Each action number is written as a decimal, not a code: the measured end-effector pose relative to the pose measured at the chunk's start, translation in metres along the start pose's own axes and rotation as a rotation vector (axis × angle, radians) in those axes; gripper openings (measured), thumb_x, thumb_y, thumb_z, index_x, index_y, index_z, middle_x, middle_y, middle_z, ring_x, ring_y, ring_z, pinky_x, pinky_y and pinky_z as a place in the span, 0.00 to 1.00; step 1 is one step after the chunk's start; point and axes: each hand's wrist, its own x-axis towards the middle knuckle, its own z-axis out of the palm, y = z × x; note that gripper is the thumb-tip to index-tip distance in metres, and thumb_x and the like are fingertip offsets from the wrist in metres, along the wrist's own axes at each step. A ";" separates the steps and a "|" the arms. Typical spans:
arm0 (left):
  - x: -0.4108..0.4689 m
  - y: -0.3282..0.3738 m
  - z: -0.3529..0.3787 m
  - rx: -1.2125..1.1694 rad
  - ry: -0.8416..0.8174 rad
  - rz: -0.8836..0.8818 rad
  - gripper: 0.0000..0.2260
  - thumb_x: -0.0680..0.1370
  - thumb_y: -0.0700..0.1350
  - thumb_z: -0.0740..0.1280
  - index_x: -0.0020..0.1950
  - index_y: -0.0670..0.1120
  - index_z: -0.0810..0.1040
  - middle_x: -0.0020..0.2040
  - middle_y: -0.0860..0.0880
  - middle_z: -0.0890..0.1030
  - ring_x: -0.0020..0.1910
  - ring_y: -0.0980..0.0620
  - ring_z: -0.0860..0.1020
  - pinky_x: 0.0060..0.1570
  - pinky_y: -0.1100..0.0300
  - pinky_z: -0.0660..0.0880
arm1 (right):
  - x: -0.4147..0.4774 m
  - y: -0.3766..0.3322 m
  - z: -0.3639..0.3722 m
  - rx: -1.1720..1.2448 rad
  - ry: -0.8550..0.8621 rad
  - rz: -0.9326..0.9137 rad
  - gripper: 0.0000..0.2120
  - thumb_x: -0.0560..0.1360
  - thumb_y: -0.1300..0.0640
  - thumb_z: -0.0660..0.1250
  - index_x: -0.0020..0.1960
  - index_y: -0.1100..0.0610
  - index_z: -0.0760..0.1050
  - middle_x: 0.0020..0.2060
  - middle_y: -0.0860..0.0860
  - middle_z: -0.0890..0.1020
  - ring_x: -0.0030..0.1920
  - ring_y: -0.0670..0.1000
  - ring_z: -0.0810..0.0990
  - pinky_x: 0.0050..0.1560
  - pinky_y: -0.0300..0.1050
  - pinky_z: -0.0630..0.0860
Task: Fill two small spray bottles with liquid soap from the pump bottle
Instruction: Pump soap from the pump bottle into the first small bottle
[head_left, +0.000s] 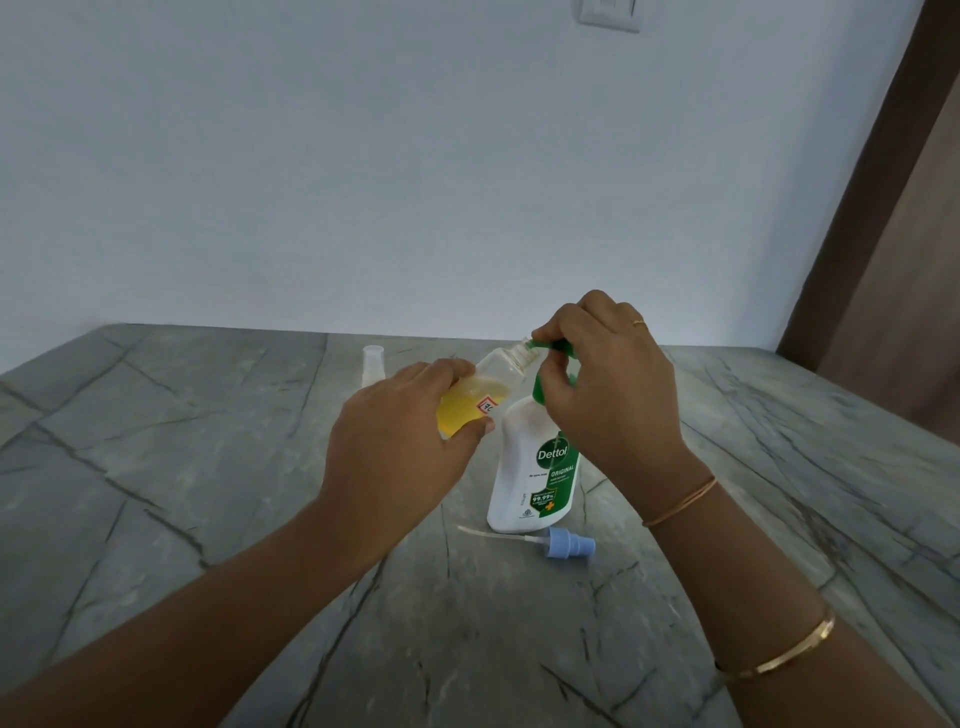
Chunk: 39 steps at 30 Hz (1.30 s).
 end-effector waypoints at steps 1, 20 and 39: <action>0.000 0.000 0.000 0.001 -0.001 -0.002 0.20 0.71 0.56 0.68 0.60 0.50 0.75 0.53 0.51 0.81 0.48 0.50 0.79 0.47 0.56 0.73 | 0.000 0.000 0.001 0.004 0.003 0.002 0.05 0.66 0.64 0.63 0.40 0.58 0.77 0.36 0.51 0.76 0.38 0.52 0.73 0.28 0.39 0.66; 0.000 -0.001 0.000 0.014 -0.007 -0.003 0.21 0.71 0.58 0.67 0.61 0.51 0.74 0.55 0.51 0.81 0.49 0.50 0.79 0.48 0.58 0.71 | -0.001 -0.003 0.002 -0.036 0.016 -0.012 0.05 0.66 0.64 0.64 0.40 0.58 0.77 0.36 0.52 0.76 0.38 0.53 0.74 0.29 0.39 0.65; -0.002 -0.001 0.002 0.010 -0.026 -0.018 0.22 0.71 0.58 0.67 0.62 0.51 0.73 0.57 0.52 0.80 0.49 0.51 0.78 0.46 0.60 0.70 | 0.000 -0.002 0.001 -0.013 -0.004 0.015 0.05 0.67 0.63 0.63 0.40 0.57 0.77 0.37 0.51 0.76 0.38 0.51 0.73 0.29 0.40 0.66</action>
